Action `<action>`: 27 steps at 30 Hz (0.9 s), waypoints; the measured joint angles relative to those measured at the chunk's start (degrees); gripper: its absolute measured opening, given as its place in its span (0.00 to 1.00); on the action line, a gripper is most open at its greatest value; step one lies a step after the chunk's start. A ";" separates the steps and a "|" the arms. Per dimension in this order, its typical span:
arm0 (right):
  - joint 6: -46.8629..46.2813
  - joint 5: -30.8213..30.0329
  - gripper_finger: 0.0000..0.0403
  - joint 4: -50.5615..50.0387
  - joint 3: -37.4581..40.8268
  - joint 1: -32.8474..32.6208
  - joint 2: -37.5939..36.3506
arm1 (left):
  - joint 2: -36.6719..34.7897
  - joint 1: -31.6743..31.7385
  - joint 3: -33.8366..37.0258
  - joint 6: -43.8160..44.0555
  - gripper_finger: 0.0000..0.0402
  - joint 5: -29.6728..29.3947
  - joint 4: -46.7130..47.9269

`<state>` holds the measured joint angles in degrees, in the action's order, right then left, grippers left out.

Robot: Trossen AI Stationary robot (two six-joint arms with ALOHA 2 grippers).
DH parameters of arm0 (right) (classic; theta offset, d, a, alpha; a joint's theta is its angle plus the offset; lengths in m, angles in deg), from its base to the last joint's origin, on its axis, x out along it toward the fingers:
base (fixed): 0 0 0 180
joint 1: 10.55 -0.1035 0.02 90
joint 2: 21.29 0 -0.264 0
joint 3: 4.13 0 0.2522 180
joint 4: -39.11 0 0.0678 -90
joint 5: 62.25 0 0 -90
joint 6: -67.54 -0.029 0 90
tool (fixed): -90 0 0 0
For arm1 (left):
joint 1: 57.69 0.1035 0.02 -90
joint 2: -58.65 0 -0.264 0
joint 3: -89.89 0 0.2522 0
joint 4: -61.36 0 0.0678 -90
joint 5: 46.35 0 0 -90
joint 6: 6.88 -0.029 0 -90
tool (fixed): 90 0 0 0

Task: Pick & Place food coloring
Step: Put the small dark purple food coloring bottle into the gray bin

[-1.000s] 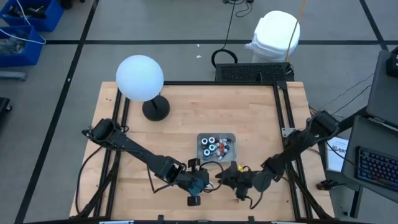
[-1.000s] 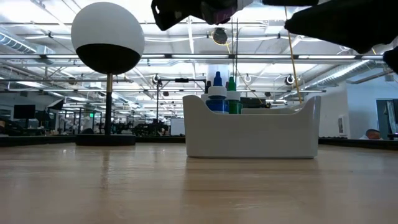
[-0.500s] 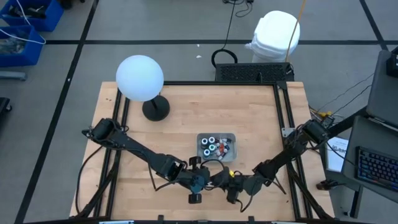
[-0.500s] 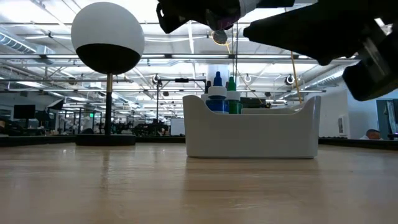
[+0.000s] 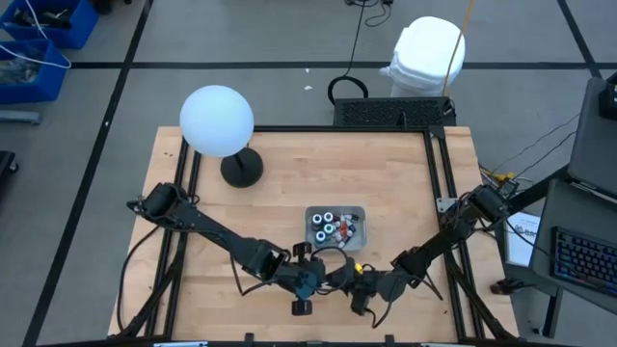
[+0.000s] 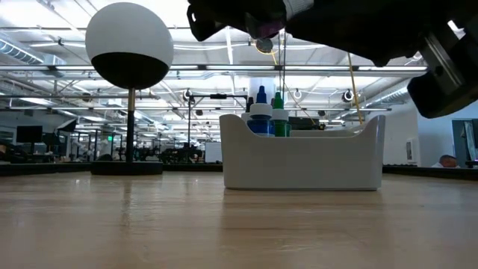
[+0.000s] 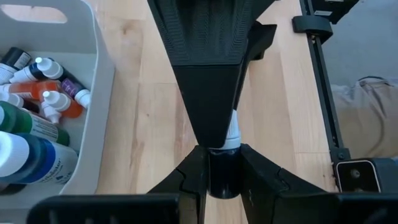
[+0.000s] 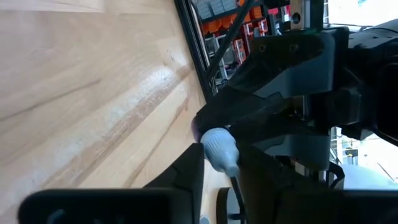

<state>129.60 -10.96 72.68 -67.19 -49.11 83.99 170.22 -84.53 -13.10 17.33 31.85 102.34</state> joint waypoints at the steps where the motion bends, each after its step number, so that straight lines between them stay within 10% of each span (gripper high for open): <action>1: 0.00 0.04 0.17 0.00 0.00 0.00 0.00 | 0.00 0.05 0.00 -0.03 0.18 0.03 -0.02; 16: -1.49 1.25 0.14 -0.36 0.00 0.00 0.02 | 0.00 0.15 0.00 -1.58 0.21 0.39 -0.07; 27: -1.74 1.45 0.12 -1.13 0.00 -0.04 0.04 | -1.37 -1.32 -0.09 -8.21 0.65 -0.14 2.21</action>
<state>127.86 -9.51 71.56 -67.18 -49.16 84.03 168.85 -85.85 -13.19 9.12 31.71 104.55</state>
